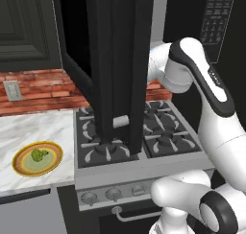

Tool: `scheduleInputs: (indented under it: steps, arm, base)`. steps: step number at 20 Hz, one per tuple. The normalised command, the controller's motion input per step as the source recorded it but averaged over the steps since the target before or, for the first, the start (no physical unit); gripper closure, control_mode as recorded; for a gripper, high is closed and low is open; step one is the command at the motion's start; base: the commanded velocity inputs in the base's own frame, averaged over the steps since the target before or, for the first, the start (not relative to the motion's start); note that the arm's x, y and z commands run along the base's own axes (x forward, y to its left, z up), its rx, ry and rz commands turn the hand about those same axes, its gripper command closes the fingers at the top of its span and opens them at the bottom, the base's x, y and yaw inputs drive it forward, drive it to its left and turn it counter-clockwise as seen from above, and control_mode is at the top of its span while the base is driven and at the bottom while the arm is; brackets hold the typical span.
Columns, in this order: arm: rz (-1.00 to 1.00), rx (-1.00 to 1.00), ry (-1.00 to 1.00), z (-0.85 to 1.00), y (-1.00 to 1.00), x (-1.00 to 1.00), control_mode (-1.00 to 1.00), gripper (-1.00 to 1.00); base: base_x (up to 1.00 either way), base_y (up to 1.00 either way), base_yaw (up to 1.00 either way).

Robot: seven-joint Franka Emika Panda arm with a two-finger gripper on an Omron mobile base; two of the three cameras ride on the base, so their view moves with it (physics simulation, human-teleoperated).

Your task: Pick the broccoli from the counter and place it in the microwave. Then turn on the microwave.

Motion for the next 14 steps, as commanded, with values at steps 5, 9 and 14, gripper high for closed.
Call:
scheduleInputs:
  steps: [5,9,14]
  arm:
    - [0.05,0.00,-0.02,0.00,0.49,-0.18,-1.00,-1.00]
    - [0.02,0.00,-0.10,0.00,0.25,-0.10,-1.00,-1.00]
    - [0.00,0.00,-0.20,0.00,-0.08,0.04,-1.00,-1.00]
  base:
    - [0.00,0.00,0.00]
    - [0.00,0.00,0.00]
    - [0.00,0.00,0.00]
